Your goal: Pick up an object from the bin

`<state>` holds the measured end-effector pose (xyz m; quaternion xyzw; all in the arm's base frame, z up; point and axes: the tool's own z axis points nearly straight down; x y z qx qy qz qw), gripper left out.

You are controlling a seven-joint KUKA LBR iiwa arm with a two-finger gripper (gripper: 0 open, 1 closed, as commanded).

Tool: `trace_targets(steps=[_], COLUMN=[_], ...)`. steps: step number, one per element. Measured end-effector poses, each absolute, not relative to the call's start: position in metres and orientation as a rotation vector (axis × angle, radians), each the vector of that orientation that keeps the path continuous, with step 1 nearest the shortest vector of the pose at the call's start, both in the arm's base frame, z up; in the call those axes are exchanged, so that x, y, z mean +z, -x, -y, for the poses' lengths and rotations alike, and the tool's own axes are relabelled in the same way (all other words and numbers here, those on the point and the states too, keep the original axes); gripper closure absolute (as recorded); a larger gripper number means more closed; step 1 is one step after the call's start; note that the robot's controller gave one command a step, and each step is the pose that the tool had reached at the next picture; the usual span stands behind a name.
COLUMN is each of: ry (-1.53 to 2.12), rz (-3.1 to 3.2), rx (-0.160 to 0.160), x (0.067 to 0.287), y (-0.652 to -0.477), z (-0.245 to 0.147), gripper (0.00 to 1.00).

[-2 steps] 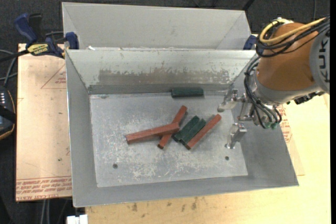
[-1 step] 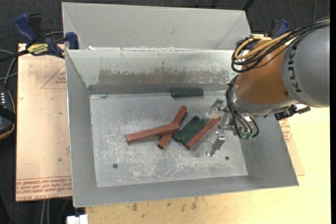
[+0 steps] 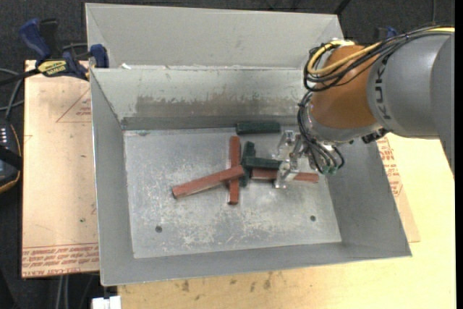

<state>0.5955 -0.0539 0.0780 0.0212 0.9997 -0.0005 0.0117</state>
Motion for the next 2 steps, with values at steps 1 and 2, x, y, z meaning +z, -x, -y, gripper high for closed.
trace_targets(steps=[1,2], ry=[-0.066,-0.049], rz=[-3.117,-3.138], rx=[-0.002,0.0], x=[0.078,0.204], y=[-0.596,-0.595], z=[0.054,0.059], gripper=[1.0,1.0])
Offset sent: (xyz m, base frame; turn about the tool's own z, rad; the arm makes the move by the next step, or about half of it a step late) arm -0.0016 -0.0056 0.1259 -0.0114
